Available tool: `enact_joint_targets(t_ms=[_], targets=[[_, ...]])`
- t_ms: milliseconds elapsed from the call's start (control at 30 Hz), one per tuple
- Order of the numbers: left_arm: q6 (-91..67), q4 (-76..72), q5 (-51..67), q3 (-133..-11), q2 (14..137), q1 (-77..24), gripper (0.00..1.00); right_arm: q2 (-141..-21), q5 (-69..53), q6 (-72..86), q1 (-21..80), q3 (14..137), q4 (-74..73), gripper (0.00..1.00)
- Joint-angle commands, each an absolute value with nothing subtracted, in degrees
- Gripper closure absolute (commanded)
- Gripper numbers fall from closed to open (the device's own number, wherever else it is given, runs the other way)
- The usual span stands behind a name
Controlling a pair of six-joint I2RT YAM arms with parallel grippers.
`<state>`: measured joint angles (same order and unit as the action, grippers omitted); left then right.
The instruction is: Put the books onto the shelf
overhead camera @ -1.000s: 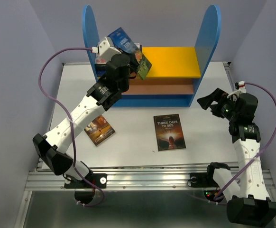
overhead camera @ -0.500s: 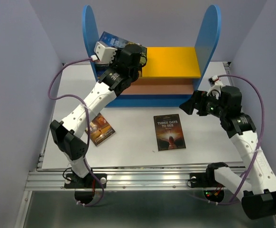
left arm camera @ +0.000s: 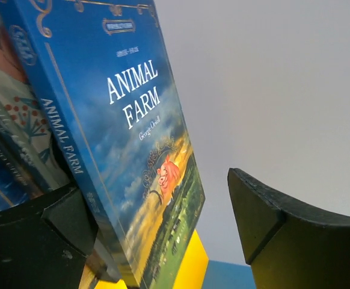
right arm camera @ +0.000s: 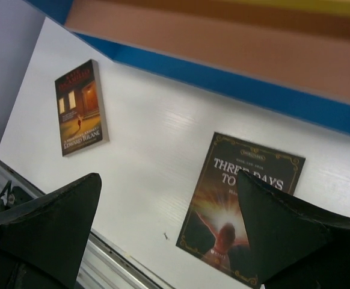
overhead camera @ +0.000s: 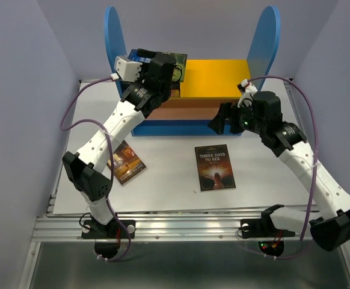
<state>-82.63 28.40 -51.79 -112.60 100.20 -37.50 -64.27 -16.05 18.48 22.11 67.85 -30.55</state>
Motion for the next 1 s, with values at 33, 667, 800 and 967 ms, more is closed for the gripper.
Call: enact_joint_targets(t_ms=[33,667,800,967], targets=[[-78.67,26.46,-48.88,-106.63,93.35,-37.35,0.04,-71.53,-4.42,16.0,28.64,79.77,-28.3,0.0],[-53.01,14.13,-18.99,-82.36,74.63,-37.53,0.01,-105.54,15.03,4.83,29.79,118.9,-29.71,0.22],[-51.33,16.25,-18.19,-77.88,70.94,-37.53,0.01,-109.23,14.33,3.96,29.79,125.49,-29.71,0.22],[-51.24,14.5,-19.5,-68.31,61.19,-37.44,0.01,-112.85,10.21,3.08,29.79,131.48,-29.62,0.23]])
